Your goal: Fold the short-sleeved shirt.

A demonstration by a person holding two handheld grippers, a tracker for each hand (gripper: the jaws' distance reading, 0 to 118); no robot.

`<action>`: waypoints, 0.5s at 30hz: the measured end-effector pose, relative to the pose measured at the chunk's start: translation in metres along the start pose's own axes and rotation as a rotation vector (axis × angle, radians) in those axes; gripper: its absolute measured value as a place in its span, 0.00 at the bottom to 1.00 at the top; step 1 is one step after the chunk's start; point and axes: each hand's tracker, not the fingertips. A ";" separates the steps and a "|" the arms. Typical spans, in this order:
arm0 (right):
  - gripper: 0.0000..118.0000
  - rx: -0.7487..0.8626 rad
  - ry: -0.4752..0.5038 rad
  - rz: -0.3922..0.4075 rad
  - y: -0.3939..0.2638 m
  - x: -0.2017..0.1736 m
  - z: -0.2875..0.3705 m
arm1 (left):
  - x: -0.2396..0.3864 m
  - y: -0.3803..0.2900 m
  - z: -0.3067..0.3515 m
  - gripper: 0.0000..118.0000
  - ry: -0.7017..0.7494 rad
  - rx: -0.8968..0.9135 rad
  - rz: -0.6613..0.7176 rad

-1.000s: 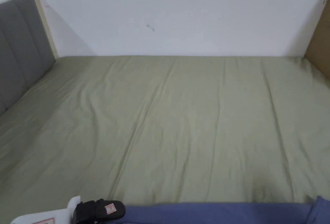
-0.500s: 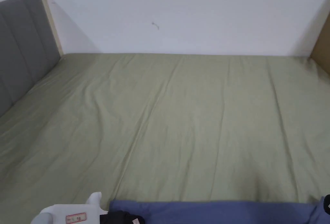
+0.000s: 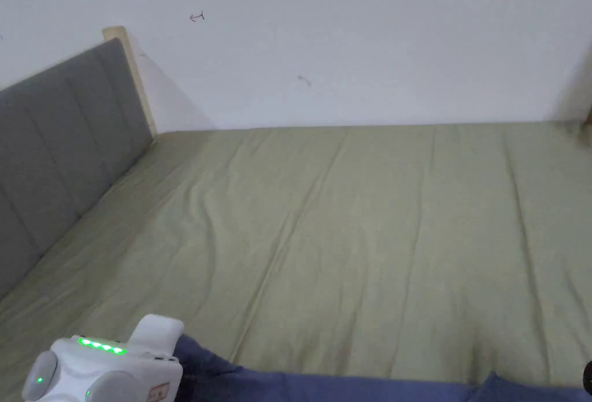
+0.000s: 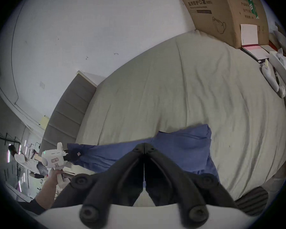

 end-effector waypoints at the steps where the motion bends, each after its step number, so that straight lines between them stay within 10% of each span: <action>1: 0.00 0.001 0.006 -0.011 0.000 0.002 0.000 | 0.010 0.004 0.005 0.04 -0.073 0.011 0.026; 5: 0.00 0.009 0.023 -0.031 -0.002 0.010 0.008 | 0.065 0.023 0.008 0.04 -0.402 -0.020 0.108; 10: 0.00 0.023 0.021 -0.061 -0.004 0.024 0.021 | 0.138 0.043 -0.029 0.16 -0.472 -0.132 0.064; 15: 0.00 0.031 0.007 -0.065 -0.008 0.032 0.035 | 0.151 0.047 -0.053 0.91 -0.693 -0.205 0.270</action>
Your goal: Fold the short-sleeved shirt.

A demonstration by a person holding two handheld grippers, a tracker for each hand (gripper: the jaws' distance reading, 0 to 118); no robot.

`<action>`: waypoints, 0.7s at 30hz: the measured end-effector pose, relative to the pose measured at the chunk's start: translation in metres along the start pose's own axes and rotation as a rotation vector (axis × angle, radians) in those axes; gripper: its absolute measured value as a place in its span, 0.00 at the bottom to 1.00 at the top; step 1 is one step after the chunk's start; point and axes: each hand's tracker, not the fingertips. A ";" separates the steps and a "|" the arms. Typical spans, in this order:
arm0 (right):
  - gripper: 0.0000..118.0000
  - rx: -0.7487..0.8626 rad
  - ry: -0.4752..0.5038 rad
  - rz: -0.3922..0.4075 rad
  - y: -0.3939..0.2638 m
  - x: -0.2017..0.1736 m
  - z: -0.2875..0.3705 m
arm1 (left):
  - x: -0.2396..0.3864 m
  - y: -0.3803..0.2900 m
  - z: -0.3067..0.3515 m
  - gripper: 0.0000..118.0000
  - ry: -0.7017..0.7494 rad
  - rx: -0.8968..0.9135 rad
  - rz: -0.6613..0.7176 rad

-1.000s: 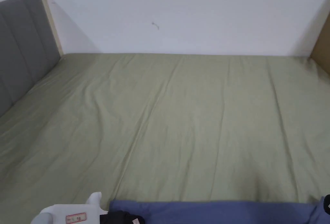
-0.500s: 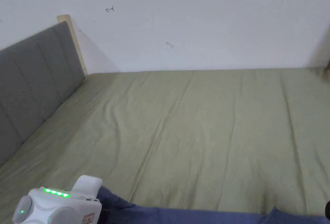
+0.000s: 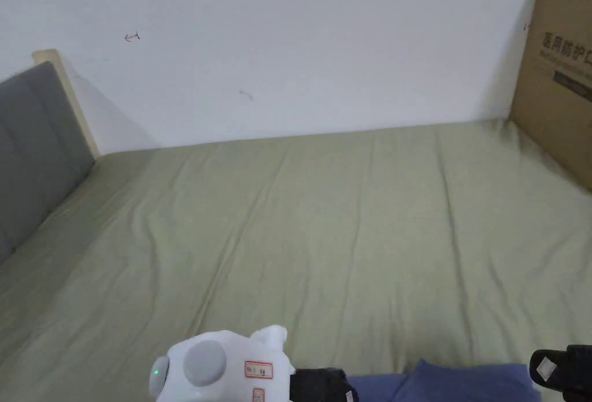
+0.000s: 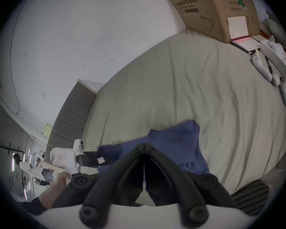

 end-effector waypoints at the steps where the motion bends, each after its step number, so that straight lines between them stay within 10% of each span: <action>1: 0.00 0.001 -0.004 0.001 -0.001 0.002 0.002 | -0.003 0.000 0.003 0.90 -0.072 0.006 0.050; 11: 0.00 -0.025 0.003 -0.015 -0.005 0.006 -0.010 | -0.015 -0.003 0.067 0.88 0.201 0.110 -0.034; 13: 0.00 -0.029 0.008 -0.008 -0.005 0.005 -0.012 | -0.018 -0.006 0.066 0.61 0.194 0.100 -0.038; 15: 0.00 -0.029 0.011 -0.006 -0.005 0.005 -0.013 | -0.019 -0.009 0.057 0.03 0.176 0.088 -0.040; 21: 0.00 -0.018 0.008 -0.011 -0.005 0.009 -0.010 | 0.003 -0.018 -0.015 0.03 0.129 -0.031 -0.136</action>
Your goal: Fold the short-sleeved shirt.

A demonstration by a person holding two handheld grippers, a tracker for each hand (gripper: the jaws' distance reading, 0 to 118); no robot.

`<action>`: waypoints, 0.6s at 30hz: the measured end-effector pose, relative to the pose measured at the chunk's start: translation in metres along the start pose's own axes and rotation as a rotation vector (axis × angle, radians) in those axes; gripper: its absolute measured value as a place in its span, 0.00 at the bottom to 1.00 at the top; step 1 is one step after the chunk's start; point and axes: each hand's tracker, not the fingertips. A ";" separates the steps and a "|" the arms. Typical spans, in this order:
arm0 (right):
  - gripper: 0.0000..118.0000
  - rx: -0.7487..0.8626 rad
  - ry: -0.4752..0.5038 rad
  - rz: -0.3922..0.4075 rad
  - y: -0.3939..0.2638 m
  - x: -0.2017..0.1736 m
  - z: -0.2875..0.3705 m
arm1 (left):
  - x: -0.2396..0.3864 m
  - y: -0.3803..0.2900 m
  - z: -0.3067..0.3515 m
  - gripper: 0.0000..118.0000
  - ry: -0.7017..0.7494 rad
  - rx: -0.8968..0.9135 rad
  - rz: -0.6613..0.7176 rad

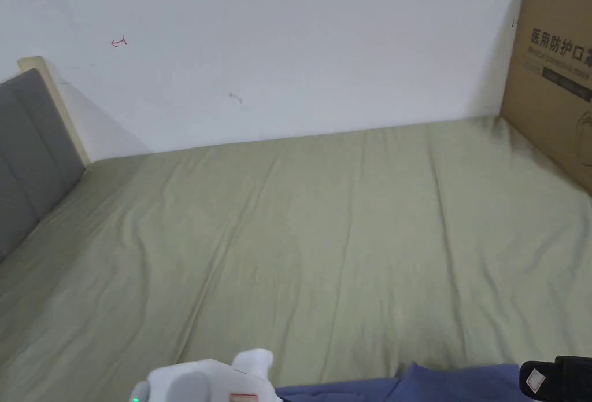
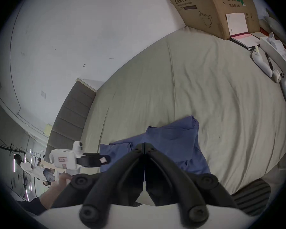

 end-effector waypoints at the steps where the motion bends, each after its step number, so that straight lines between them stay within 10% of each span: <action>1: 0.00 0.001 -0.001 -0.001 0.000 0.001 0.001 | 0.004 0.001 -0.017 0.03 0.015 -0.020 0.009; 8: 0.00 0.144 -0.029 0.022 -0.002 0.000 0.020 | 0.013 -0.006 -0.071 0.03 0.009 -0.047 0.037; 14: 0.00 0.141 -0.032 0.036 0.006 -0.007 0.014 | -0.012 -0.009 -0.006 0.03 -0.258 0.043 0.104; 18: 0.00 0.210 -0.119 0.166 0.016 -0.023 -0.005 | -0.062 -0.015 0.058 0.03 -0.190 0.182 0.142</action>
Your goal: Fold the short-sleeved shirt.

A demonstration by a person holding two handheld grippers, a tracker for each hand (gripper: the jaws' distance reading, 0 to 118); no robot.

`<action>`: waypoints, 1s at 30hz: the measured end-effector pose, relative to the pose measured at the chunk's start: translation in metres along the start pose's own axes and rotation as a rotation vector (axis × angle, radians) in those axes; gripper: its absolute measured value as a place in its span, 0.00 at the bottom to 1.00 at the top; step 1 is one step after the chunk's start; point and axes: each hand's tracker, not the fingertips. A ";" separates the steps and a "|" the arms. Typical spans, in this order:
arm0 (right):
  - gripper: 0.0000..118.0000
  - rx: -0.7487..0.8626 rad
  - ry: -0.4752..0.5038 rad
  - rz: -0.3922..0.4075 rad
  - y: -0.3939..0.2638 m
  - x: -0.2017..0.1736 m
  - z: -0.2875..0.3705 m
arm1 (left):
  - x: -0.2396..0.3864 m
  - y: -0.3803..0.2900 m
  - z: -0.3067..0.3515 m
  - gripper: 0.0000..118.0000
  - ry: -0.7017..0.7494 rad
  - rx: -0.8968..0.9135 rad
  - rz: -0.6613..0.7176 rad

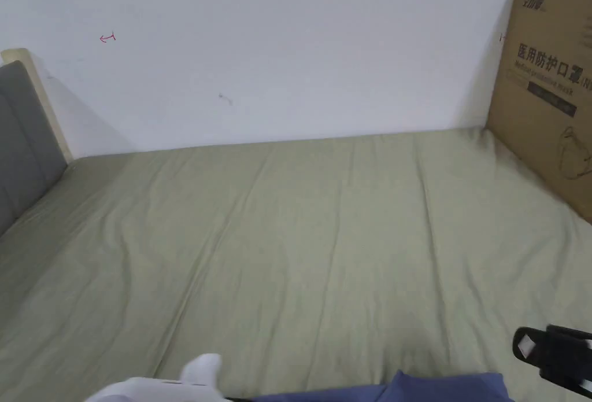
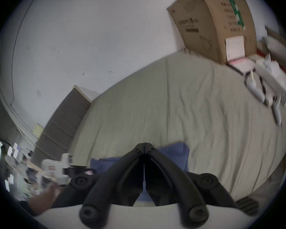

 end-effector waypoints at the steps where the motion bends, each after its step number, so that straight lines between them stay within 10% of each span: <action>1: 0.00 0.054 -0.061 0.060 0.004 -0.008 -0.009 | -0.016 0.002 0.018 0.03 -0.003 0.022 0.029; 3: 0.00 0.104 -0.169 0.138 0.015 -0.020 -0.027 | -0.045 0.004 0.043 0.16 -0.008 0.043 0.093; 6: 0.00 0.152 -0.166 0.112 0.031 -0.030 -0.037 | -0.078 -0.003 0.061 0.76 0.059 0.064 0.150; 8: 0.00 0.179 -0.093 0.058 0.039 -0.028 -0.040 | -0.101 -0.009 0.062 0.90 0.061 0.040 0.190; 20: 0.00 0.072 -0.126 0.076 0.030 -0.029 -0.043 | -0.172 -0.023 -0.031 0.85 -0.612 -0.056 0.418; 22: 0.00 0.052 -0.133 0.070 0.027 -0.028 -0.043 | -0.167 -0.025 -0.045 0.65 -0.644 -0.074 0.410; 24: 0.00 0.034 -0.129 0.062 0.025 -0.031 -0.043 | -0.174 -0.025 -0.059 0.13 -0.627 -0.081 0.411; 30: 0.00 0.007 -0.105 0.047 0.023 -0.039 -0.045 | -0.155 -0.017 -0.054 0.10 -0.350 -0.102 0.300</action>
